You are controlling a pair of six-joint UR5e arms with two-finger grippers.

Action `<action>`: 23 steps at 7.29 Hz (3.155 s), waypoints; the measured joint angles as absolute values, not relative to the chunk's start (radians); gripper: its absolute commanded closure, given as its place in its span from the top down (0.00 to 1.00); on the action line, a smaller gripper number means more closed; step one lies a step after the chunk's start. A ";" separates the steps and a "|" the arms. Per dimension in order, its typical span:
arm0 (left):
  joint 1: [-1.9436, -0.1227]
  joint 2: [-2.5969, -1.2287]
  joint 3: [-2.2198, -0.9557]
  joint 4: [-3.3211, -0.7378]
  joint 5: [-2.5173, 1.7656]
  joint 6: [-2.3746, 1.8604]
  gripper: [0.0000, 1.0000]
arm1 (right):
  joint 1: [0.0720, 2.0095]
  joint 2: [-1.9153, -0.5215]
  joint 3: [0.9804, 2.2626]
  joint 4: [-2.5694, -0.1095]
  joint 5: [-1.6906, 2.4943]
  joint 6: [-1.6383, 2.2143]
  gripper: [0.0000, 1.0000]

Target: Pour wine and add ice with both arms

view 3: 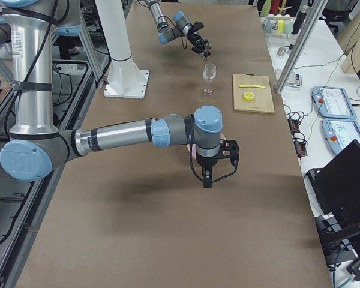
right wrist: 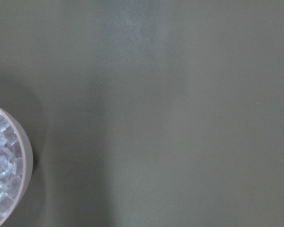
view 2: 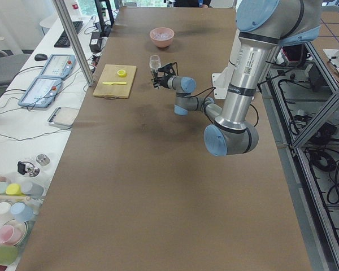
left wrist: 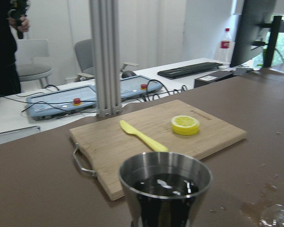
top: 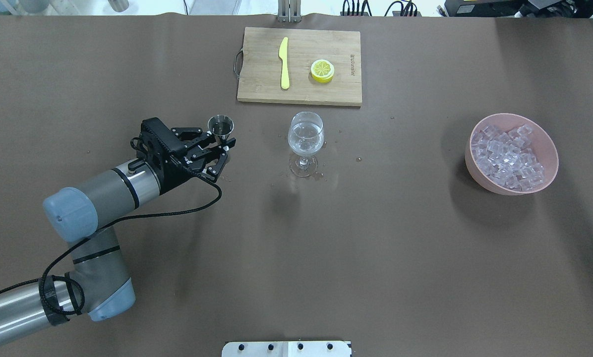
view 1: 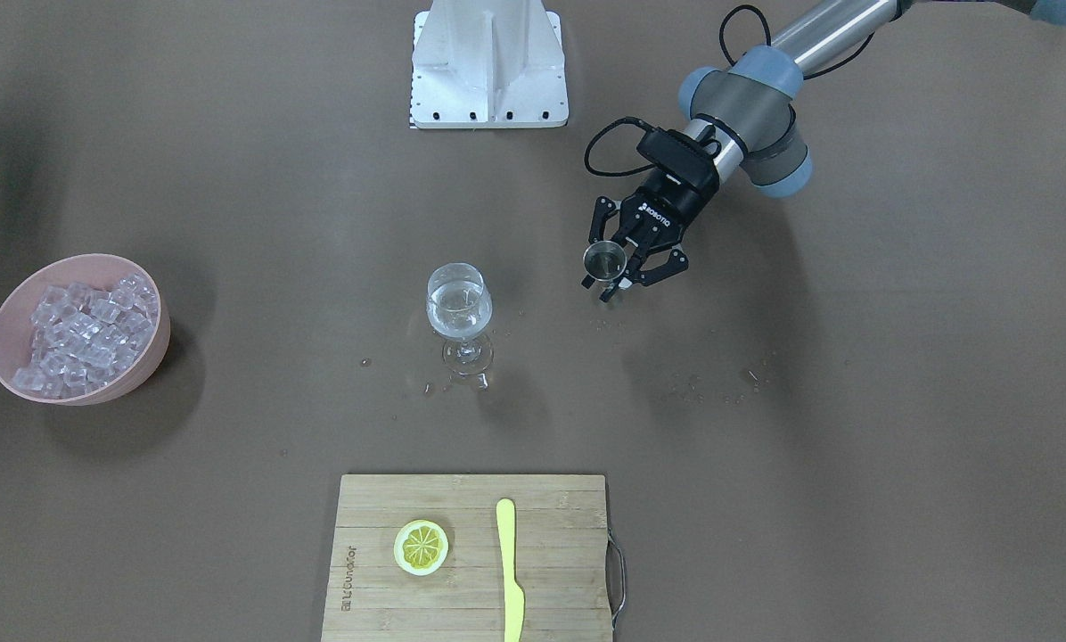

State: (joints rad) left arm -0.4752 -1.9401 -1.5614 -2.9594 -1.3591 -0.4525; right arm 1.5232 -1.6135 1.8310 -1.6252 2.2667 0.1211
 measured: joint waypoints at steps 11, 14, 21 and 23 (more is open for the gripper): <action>-0.484 -2.126 -1.781 -2.259 -1.557 -0.344 0.00 | 1.523 -1.620 1.832 -1.625 2.267 0.121 1.00; -0.486 -2.162 -1.782 -2.145 -1.556 -0.329 0.00 | 1.523 -1.620 1.832 -1.626 2.267 0.121 1.00; -0.507 -2.252 -1.778 -1.909 -1.564 -0.326 0.00 | 1.523 -1.621 1.832 -1.626 2.267 0.121 1.00; -0.516 -2.275 -1.778 -1.841 -1.593 -0.325 0.00 | 1.523 -1.622 1.831 -1.626 2.267 0.121 1.00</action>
State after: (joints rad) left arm -0.5163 -2.2753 -1.7784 -1.8405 -1.5926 -0.3250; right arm 1.5232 -1.6224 1.8314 -1.6260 2.2672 0.1212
